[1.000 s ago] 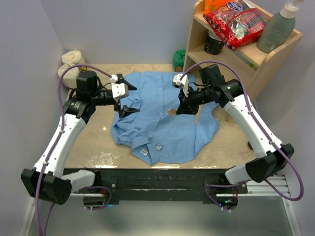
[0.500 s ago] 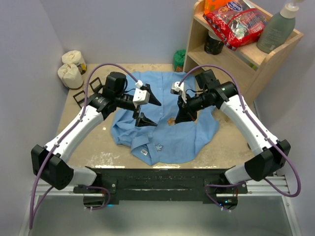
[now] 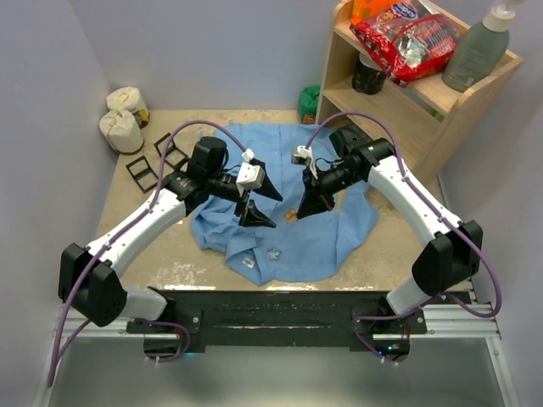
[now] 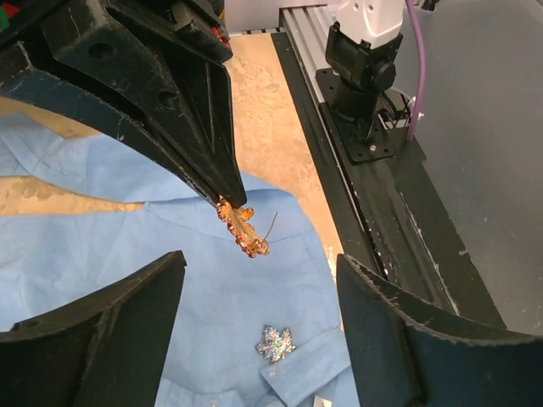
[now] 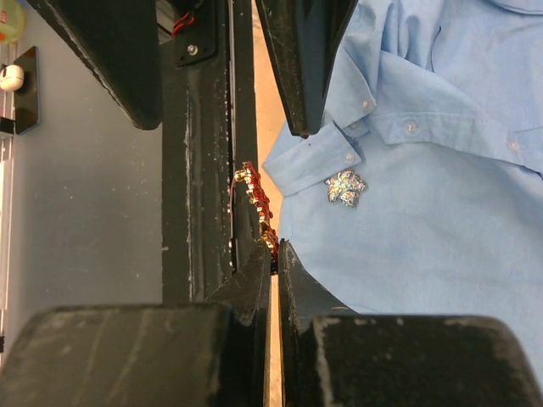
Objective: Remove the brooch from the garment
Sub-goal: Close the brooch.
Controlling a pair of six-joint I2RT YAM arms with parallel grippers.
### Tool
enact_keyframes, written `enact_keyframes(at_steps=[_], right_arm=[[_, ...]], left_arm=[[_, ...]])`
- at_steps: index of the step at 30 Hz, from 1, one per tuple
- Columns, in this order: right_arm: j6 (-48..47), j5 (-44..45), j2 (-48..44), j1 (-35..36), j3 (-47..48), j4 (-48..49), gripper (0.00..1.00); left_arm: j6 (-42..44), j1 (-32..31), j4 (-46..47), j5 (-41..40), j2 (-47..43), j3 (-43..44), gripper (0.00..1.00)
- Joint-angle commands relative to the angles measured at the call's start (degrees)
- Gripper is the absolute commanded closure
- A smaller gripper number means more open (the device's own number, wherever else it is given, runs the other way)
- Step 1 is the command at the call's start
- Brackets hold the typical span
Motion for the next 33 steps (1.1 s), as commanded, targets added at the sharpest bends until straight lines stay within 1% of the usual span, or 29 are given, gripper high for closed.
enact_keyframes(at_steps=[1,4,13,14,16,19,25,30,33], right_arm=[[0.1,-3.5,-0.7,-0.4,0.0,0.6,1.00],[2.6,-1.9,-0.7,-0.3,-0.9,2.9,1.00],[4.4,-0.6,-2.4,-0.3,-2.4,5.7,1.00],[4.6,-0.4,-2.4,-0.5,-2.5,5.9,1.00],[5.2,-0.2,-2.7,-0.6,-2.9,6.5,1.00],[5.3,-0.1,-3.0,-0.6,-3.2,6.9,1.00],[5.9,0.3,-3.1,-0.7,-3.3,7.2,1.00],[6.1,0.3,-3.1,-0.7,-3.3,7.4,1.00],[6.1,0.4,-3.1,-0.8,-3.4,7.5,1.00]], left_arm=[[-4.5,-1.0,5.8,0.5,-0.4,-0.7,0.27],[-6.0,-1.9,7.4,-0.8,0.4,-0.5,0.29],[-5.5,-4.1,6.3,-4.7,2.6,-0.5,0.35],[-5.2,-4.2,6.2,-5.3,2.8,-0.5,0.37],[-4.6,-4.7,5.7,-6.1,3.0,-0.6,0.40],[-4.4,-5.3,5.6,-6.9,3.0,-0.6,0.41],[-4.6,-5.9,6.0,-7.6,3.4,-0.4,0.48],[-3.9,-6.4,5.8,-8.5,3.7,-0.5,0.56],[-3.4,-6.6,5.5,-8.5,3.7,-0.5,0.58]])
